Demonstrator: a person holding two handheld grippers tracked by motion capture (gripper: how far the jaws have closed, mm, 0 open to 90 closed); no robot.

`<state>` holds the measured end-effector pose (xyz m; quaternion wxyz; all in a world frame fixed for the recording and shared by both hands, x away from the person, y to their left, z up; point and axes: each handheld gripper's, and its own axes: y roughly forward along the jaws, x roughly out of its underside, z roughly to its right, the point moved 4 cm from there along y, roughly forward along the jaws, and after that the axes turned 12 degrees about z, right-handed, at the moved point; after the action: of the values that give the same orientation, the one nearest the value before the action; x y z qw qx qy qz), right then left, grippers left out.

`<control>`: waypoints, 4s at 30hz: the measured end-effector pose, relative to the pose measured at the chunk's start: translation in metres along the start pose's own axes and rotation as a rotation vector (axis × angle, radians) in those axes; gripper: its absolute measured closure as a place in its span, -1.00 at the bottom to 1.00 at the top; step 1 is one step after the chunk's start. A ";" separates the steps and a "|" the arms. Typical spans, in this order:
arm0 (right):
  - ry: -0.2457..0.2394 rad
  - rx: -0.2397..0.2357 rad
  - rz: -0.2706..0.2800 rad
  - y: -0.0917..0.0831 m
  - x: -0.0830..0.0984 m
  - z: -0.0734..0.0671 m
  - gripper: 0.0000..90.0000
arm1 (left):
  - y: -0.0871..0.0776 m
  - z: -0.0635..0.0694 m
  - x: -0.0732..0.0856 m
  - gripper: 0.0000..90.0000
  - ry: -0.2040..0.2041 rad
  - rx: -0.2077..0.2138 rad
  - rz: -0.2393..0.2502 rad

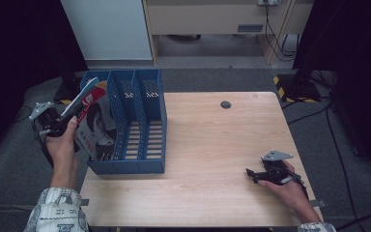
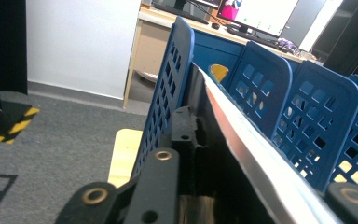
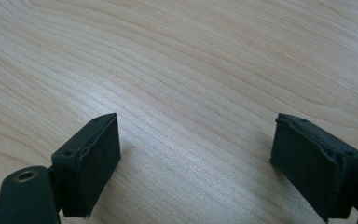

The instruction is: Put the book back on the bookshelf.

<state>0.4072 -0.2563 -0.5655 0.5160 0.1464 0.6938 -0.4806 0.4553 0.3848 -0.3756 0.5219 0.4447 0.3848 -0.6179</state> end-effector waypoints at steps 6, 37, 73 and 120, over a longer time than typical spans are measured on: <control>0.001 0.001 0.001 0.000 0.000 0.000 -0.65 | -0.005 -0.002 -0.001 0.92 0.010 0.000 0.033; 0.000 -0.001 -0.001 0.000 0.000 0.000 -0.65 | -0.011 0.006 -0.011 0.92 0.038 0.001 0.134; 0.000 -0.001 -0.001 0.000 0.000 0.000 -0.65 | -0.002 0.002 0.001 0.84 0.021 0.009 0.138; 0.000 0.001 0.001 0.000 0.000 0.000 -0.65 | -0.012 0.074 -0.033 -0.47 0.260 0.211 0.019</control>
<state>0.4073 -0.2563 -0.5655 0.5160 0.1469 0.6935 -0.4808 0.4346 0.3268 -0.3211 0.4238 0.5767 0.3777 -0.5874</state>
